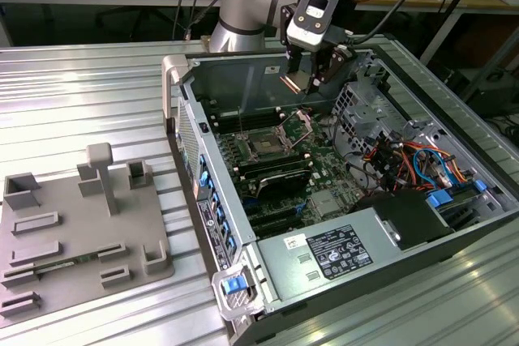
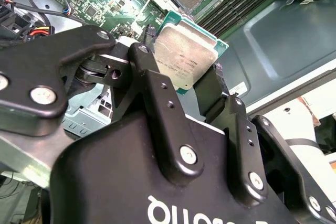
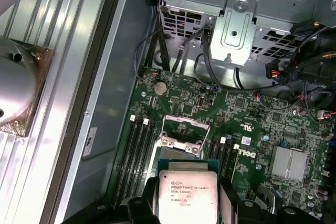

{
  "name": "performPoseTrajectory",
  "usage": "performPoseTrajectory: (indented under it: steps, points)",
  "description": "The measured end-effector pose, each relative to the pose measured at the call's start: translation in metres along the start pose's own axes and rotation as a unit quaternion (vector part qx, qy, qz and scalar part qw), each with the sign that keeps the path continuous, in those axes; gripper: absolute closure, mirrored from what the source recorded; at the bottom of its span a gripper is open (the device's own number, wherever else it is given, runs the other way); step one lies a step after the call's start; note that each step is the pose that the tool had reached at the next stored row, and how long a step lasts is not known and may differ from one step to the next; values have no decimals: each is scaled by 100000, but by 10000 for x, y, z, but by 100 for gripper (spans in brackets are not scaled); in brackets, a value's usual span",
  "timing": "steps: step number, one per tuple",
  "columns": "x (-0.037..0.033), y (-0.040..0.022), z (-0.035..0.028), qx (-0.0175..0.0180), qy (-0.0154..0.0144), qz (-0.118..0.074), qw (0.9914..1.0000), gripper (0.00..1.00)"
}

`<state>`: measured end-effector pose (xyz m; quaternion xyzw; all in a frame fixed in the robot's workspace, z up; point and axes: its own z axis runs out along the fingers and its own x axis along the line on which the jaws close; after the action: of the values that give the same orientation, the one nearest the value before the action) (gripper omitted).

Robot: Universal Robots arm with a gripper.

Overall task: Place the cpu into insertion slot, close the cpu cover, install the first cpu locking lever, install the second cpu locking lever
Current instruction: 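Place the cpu into insertion slot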

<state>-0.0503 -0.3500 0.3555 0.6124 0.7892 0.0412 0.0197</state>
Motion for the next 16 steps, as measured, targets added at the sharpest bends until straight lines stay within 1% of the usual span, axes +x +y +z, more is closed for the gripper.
performPoseTrajectory:
  steps: [4, 5, 6, 9, 16]
  points:
    - [0, 0, 0, -6, -17, 209, 100000, 45]
    - [0, 0, 0, -12, -51, 575, 99998, 45]
    - [0, 0, 2, -36, -132, 1544, 99988, 45]
    - [0, 0, 2, -52, -247, 2733, 99962, 45]
    - [0, 0, 2, -55, -257, 2853, 99959, 45]
